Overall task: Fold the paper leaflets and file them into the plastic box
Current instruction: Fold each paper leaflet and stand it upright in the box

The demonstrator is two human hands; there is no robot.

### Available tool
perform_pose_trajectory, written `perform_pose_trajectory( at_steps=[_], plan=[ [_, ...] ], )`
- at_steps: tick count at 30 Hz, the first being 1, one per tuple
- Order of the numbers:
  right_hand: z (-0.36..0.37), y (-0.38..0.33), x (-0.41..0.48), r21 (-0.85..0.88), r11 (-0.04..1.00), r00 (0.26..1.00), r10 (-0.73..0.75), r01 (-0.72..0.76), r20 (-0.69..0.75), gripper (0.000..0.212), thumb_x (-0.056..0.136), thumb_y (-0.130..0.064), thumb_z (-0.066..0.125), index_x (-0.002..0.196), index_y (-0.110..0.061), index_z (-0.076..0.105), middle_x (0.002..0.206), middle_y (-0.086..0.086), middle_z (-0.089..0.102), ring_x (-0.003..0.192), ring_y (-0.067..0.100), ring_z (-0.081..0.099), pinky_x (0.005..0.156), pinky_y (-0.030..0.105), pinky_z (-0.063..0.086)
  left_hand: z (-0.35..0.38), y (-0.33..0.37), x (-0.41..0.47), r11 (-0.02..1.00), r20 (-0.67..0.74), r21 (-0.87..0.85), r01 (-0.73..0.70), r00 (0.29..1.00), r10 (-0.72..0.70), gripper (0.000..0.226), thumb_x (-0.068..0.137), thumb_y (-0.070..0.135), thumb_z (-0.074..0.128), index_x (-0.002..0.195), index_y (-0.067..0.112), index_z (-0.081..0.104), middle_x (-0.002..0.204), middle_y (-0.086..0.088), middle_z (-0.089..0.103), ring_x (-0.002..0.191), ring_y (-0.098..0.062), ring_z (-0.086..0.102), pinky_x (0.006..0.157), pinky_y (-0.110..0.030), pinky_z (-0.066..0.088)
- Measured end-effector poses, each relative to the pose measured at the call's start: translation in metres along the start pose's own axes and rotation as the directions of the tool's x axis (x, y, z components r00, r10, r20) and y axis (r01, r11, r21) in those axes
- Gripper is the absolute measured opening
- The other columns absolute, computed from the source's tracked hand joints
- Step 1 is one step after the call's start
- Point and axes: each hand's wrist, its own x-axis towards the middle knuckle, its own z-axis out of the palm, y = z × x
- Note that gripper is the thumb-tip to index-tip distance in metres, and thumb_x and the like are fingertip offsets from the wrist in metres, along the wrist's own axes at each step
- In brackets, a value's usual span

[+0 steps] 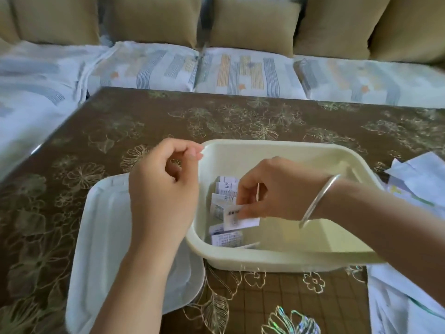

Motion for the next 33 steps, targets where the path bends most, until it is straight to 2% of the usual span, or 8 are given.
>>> perform_pose_trajectory(
  at_steps=[5,10,18,23,28,33],
  plan=[
    [0.010,0.003,0.010,-0.100,0.995,0.999,0.009,-0.013,-0.045,0.014,0.077,-0.040,0.074,0.072,-0.034,0.063,0.067,-0.014,0.058,0.061,0.000,0.051,0.055,0.013,0.036,0.000,-0.001,-0.002,0.999,-0.006,-0.044,-0.026,1.000,0.026,0.019,0.094,0.015,0.055,0.089,0.026,0.069,0.082,0.016,0.068,0.074,-0.018,0.060,0.060,-0.026,0.047],
    [0.020,-0.001,0.011,-0.167,0.986,0.999,-0.008,0.000,-0.048,0.018,0.079,-0.045,0.069,0.073,-0.034,0.057,0.066,-0.012,0.050,0.067,0.007,0.050,0.055,0.022,0.037,0.000,-0.001,-0.001,0.998,0.005,-0.046,-0.044,0.999,0.045,0.019,0.094,0.012,0.055,0.088,0.024,0.069,0.080,0.014,0.067,0.070,-0.021,0.057,0.057,-0.028,0.045],
    [0.026,-0.012,0.014,-0.237,0.969,0.998,-0.069,0.068,0.004,0.022,0.078,-0.053,0.067,0.080,-0.033,0.058,0.066,-0.015,0.050,0.072,0.007,0.053,0.057,0.021,0.037,0.001,-0.004,0.000,0.996,0.006,-0.073,-0.044,0.999,0.045,0.018,0.094,0.015,0.055,0.088,0.025,0.069,0.074,0.007,0.066,0.063,-0.021,0.052,0.054,-0.028,0.042],
    [0.027,-0.011,0.015,-0.177,0.983,0.999,-0.050,0.046,-0.019,0.027,0.075,-0.060,0.066,0.080,-0.034,0.065,0.065,-0.016,0.056,0.067,0.003,0.052,0.057,0.021,0.038,0.002,-0.005,0.000,0.997,0.006,-0.073,-0.029,1.000,0.030,0.019,0.094,0.014,0.056,0.088,0.026,0.069,0.073,0.006,0.066,0.062,-0.019,0.050,0.054,-0.022,0.040],
    [0.028,-0.002,0.018,-0.029,0.999,0.999,0.012,-0.013,-0.035,0.015,0.080,-0.044,0.069,0.074,-0.030,0.067,0.051,-0.017,0.059,0.053,-0.002,0.051,0.057,0.022,0.043,0.002,-0.005,0.001,0.997,0.005,-0.072,-0.024,1.000,0.024,0.019,0.094,0.015,0.056,0.089,0.026,0.069,0.075,0.011,0.067,0.060,-0.014,0.050,0.052,-0.017,0.039],
    [0.019,-0.003,0.017,0.048,0.999,0.995,0.025,-0.021,-0.096,0.014,0.082,-0.037,0.069,0.073,-0.027,0.065,0.053,-0.013,0.058,0.049,0.000,0.048,0.057,0.020,0.043,0.002,-0.005,0.001,0.997,-0.012,-0.075,-0.011,1.000,0.010,0.020,0.094,0.014,0.055,0.089,0.026,0.070,0.080,0.016,0.068,0.066,-0.019,0.056,0.056,-0.016,0.041]
  ],
)
